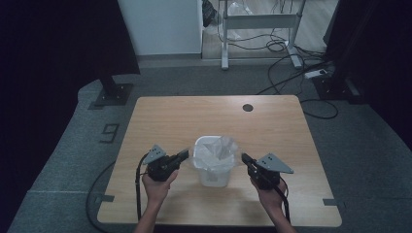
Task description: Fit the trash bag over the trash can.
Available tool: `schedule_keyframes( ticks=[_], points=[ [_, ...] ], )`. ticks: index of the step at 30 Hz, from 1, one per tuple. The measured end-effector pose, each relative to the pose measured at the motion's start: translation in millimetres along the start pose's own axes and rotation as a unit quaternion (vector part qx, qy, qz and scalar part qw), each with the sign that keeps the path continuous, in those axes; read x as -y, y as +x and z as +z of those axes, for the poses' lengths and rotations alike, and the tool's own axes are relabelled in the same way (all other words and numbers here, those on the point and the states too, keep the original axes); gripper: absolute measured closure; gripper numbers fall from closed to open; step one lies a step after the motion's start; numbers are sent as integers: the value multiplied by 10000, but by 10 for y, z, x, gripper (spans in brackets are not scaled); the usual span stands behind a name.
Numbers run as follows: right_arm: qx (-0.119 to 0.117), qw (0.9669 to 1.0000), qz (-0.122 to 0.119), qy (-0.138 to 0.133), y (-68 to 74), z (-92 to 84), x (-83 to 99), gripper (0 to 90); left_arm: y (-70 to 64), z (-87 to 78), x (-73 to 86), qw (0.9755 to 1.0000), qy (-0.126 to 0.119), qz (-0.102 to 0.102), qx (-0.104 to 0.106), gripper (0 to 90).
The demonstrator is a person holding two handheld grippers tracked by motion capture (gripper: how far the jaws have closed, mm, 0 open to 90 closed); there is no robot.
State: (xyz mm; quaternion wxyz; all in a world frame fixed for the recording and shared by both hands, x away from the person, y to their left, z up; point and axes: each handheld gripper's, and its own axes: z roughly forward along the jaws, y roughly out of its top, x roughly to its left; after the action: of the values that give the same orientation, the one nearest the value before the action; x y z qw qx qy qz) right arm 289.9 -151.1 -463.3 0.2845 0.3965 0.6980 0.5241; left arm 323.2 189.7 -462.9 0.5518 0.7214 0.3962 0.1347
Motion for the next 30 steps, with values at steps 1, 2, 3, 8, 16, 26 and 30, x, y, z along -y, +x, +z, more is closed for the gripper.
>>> schedule_keyframes(
  ticks=[1, 2, 3, 8, 16, 26, 30],
  points=[
    [-5, 10000, 21, 53, -20, 19, 20, 891, 14, 18, 1, 10000, 55, -15, -10, 883],
    [-12, 10000, 35, 78, -29, 26, 27, 891, 20, 25, 2, 10000, 66, -17, -8, 882],
    [-15, 9999, 47, 93, -38, 32, 32, 891, 25, 30, 2, 10000, 85, -20, -12, 882],
    [-82, 9998, 123, 136, -75, 45, 42, 884, 30, 45, -1, 9999, 152, -29, 10, 868],
    [-95, 9997, 90, -196, -30, -116, -52, 681, -73, -131, -114, 9998, -85, 158, 49, 585],
    [-127, 9993, -88, -345, 28, -178, -179, 663, -159, -344, -310, 9977, -234, 573, 275, 331],
    [-135, 9993, -117, -325, 42, -158, -193, 663, -200, -387, -355, 9971, -319, 617, 326, 279]
  ],
)
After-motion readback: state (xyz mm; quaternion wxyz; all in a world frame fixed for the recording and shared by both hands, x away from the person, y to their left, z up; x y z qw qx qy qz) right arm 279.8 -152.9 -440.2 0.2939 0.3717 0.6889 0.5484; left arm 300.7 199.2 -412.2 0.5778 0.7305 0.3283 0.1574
